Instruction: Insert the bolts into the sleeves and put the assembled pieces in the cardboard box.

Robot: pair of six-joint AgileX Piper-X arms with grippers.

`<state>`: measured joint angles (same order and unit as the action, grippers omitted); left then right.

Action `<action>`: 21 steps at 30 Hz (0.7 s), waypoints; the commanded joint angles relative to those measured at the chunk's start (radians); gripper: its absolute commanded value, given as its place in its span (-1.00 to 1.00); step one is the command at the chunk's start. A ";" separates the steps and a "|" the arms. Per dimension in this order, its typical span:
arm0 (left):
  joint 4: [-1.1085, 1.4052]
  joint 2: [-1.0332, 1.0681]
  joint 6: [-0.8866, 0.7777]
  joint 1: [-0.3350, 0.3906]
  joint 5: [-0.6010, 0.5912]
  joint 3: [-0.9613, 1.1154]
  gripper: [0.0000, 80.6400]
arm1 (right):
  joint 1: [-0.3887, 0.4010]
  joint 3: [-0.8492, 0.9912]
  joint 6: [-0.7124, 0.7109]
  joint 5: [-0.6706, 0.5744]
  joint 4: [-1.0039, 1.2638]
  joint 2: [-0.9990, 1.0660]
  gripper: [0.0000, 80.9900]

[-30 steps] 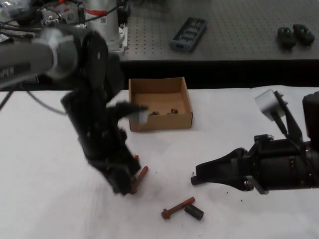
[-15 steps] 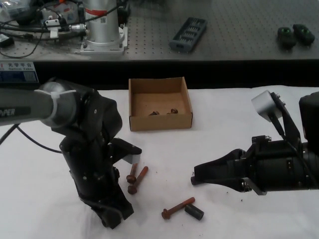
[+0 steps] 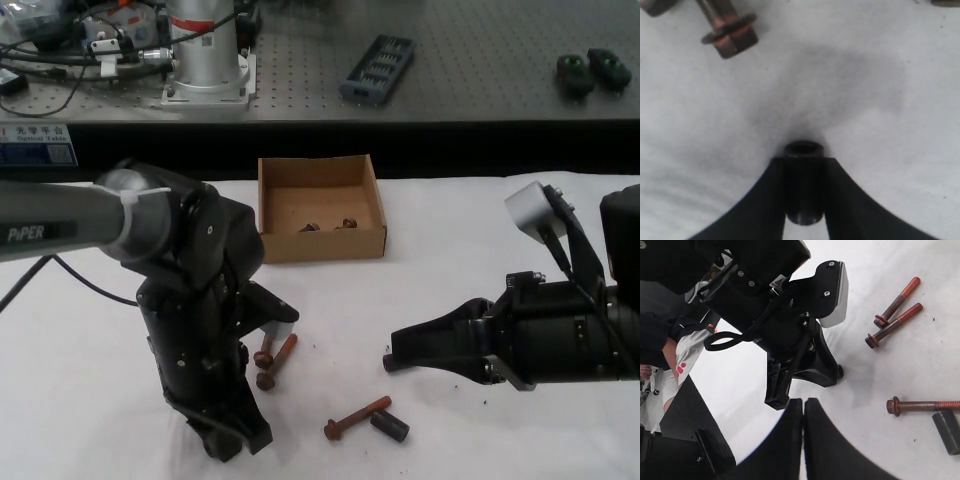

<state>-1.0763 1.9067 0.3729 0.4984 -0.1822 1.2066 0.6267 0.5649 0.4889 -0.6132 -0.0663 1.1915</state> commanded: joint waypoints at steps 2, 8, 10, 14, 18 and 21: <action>-0.011 0.010 0.002 -0.002 0.067 -0.010 -0.37 | 0.002 0.009 0.010 -0.002 0.005 0.001 -0.94; -0.031 0.010 -0.001 -0.002 0.067 -0.010 -0.34 | 0.002 0.009 0.028 -0.002 0.009 0.001 -0.94; -0.026 0.010 -0.019 -0.002 0.067 -0.010 -0.34 | 0.002 0.009 0.034 -0.002 0.013 0.001 -0.94; -0.004 0.012 -0.070 -0.002 0.067 -0.010 -0.42 | 0.002 0.009 0.035 -0.010 0.025 0.001 -0.94; -0.003 0.018 -0.106 -0.002 0.067 -0.010 -0.67 | 0.002 0.011 0.040 -0.022 0.027 0.001 -0.94; 0.002 0.018 -0.116 -0.002 0.107 -0.010 -0.88 | 0.002 0.011 0.053 -0.036 0.049 -0.003 -0.94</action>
<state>-1.0800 1.9067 0.2912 0.5002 -0.1656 1.2066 0.6267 0.5649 0.5356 -0.6269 -0.0470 1.1915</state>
